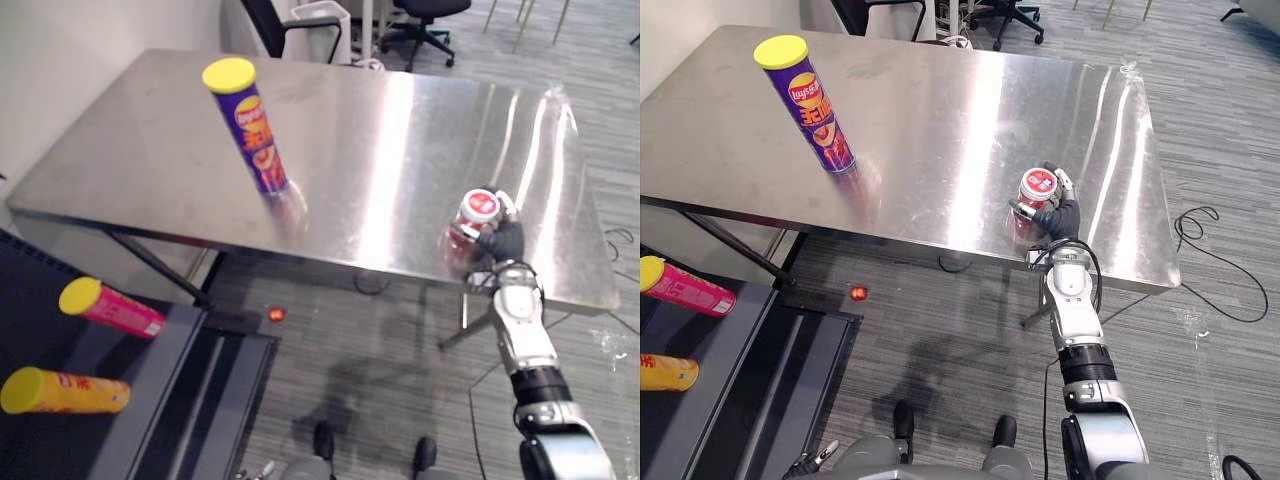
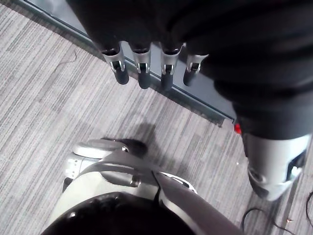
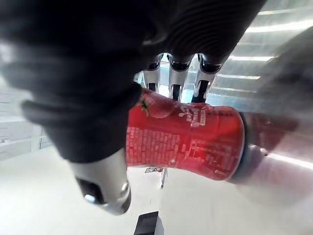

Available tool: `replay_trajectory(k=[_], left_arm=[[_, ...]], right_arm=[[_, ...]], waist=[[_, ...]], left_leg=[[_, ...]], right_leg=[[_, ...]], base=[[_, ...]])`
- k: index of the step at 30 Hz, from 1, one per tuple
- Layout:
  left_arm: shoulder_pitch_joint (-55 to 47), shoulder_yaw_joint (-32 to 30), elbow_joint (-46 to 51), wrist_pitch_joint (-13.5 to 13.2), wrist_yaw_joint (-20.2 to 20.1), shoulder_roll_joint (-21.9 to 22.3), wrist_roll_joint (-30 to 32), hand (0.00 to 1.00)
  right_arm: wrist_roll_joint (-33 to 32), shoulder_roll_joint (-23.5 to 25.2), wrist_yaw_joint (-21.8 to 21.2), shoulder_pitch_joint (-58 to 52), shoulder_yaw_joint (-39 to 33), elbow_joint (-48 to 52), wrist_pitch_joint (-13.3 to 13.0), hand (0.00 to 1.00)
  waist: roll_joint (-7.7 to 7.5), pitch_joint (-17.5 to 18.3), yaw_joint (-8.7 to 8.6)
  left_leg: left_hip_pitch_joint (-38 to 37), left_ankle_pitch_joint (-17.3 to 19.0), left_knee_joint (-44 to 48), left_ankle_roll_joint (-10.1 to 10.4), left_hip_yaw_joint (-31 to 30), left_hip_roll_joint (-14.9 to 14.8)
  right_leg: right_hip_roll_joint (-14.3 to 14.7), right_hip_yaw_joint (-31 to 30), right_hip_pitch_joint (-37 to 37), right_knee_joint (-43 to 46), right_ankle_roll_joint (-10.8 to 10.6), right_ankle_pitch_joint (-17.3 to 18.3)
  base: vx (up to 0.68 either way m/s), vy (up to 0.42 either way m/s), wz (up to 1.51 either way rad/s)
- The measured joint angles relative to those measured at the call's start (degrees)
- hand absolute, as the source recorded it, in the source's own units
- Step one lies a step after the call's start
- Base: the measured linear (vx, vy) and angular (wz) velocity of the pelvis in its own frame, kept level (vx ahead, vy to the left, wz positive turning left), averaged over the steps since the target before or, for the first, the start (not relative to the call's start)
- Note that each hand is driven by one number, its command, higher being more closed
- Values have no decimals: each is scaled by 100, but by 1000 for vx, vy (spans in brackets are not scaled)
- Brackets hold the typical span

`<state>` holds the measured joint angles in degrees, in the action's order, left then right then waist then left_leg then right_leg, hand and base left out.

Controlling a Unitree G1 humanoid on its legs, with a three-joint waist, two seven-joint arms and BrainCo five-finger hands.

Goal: Put the gum and the chips on the shelf.

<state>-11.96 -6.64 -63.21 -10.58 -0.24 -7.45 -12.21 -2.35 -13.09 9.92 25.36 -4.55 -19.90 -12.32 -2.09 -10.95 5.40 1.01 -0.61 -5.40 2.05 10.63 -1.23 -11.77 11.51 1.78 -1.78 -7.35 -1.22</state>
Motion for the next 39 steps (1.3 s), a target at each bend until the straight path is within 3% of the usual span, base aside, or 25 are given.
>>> replay_trajectory(k=[17, 24, 32, 34, 35, 39], left_arm=[[103, 2, 57, 39, 7, 1, 220, 0], [91, -58, 155, 122, 14, 1, 231, 0], [21, -187, 152, 127, 6, -23, 463, 0], [-9, -238, 151, 126, 3, -26, 467, 0], [-80, -285, 152, 124, -2, -31, 473, 0], [-126, -336, 150, 124, -9, -21, 564, 0]], right_arm=[[9, 76, 94, 126, -125, 44, 47, 100], [-5, 97, -155, -686, -119, 1370, 17, 100], [-332, 100, -756, -2609, -465, 3308, -209, 100], [-453, 125, -840, -2844, -594, 3479, -226, 100], [-523, 242, -942, -3089, -829, 3598, -286, 100], [-539, 446, -1030, -3534, -1153, 3793, -324, 100]], waist=[[7, -91, 112], [-16, -77, 94], [-180, 229, -182], [-207, 311, -234], [-245, 447, -357], [-241, 605, -392]], left_leg=[[-17, -8, -2, 5, 148, -4], [-165, -3, -2, 11, 161, -17], [-216, 9, -4, 23, 142, -51], [-216, 9, -4, 23, 135, -46], [-220, 9, -4, 23, 129, -45], [-228, 34, -36, 57, 116, -44]], right_leg=[[10, -166, 73, -14, -4, -3], [13, -180, -66, -14, -12, -8], [3, -184, -110, 6, -15, -5], [-2, -184, -110, 11, -15, -5], [-5, -184, -112, 21, -16, -4], [-11, -186, -107, 57, -17, 0]], base=[[-4, -3, -4], [0, 0, 0], [-31, -20, -1], [-3, -4, 2], [0, 0, 0], [-38, -10, 1]])
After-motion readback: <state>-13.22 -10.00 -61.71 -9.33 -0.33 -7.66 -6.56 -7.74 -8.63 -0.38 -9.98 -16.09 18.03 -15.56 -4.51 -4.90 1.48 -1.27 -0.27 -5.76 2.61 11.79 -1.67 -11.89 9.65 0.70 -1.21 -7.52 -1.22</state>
